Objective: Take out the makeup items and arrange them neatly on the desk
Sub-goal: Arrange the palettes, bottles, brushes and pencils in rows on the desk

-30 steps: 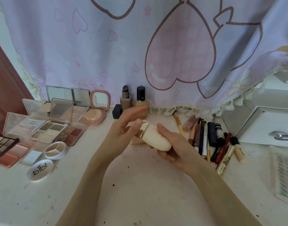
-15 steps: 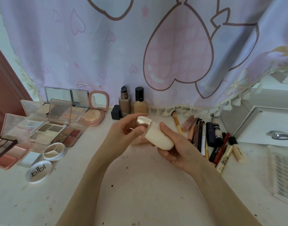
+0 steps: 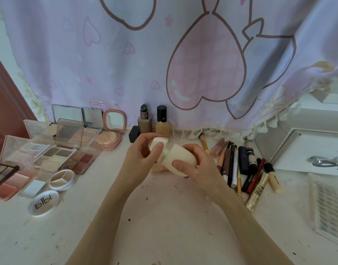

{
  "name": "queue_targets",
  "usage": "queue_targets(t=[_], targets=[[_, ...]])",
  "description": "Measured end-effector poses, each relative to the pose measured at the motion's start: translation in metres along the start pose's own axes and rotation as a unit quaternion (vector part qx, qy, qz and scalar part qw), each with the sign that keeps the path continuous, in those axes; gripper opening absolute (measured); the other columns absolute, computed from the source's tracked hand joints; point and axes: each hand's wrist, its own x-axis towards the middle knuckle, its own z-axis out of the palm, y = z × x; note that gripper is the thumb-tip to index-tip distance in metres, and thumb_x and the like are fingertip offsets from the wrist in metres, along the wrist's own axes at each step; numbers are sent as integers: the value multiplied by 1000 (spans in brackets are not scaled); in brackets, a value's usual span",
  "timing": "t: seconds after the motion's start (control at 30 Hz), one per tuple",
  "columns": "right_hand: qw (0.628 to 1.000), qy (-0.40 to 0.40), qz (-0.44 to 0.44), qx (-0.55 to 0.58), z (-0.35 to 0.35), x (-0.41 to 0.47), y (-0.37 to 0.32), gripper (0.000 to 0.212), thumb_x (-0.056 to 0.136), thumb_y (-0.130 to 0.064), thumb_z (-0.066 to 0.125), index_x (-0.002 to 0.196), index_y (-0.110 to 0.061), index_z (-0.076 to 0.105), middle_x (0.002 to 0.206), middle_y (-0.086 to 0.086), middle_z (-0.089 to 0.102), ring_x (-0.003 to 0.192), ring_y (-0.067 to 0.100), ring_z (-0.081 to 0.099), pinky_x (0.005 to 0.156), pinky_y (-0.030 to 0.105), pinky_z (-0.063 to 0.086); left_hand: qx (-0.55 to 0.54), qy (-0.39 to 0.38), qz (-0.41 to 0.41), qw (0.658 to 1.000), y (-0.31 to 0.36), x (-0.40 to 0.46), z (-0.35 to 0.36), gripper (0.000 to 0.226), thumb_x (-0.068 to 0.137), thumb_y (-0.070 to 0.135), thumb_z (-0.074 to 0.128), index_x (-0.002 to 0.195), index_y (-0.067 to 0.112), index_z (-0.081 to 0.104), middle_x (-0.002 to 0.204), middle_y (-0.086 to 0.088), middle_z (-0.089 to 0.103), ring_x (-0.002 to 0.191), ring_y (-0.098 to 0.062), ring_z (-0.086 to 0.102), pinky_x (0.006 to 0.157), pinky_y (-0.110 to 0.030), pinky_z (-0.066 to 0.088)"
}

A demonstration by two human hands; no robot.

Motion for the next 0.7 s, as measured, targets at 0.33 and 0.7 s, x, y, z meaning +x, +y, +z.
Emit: queue_targets(t=[0.33,0.7], targets=[[994,97,0,56,-24,29,1,31,80,-18,70,102,-28,50,105,-11,57,98,6,58,75,24,54,-114,136,-84,981,-13,9,-13,15,89,19,59,100,14,51,75,-3,60,53,-6,51,53,-16,44],[990,60,17,-123,-26,90,17,33,80,-19,71,105,-17,49,102,-3,56,95,14,55,82,30,47,-42,124,-101,986,-23,11,-10,25,86,14,62,110,14,54,94,-3,65,73,-5,65,64,-16,53]])
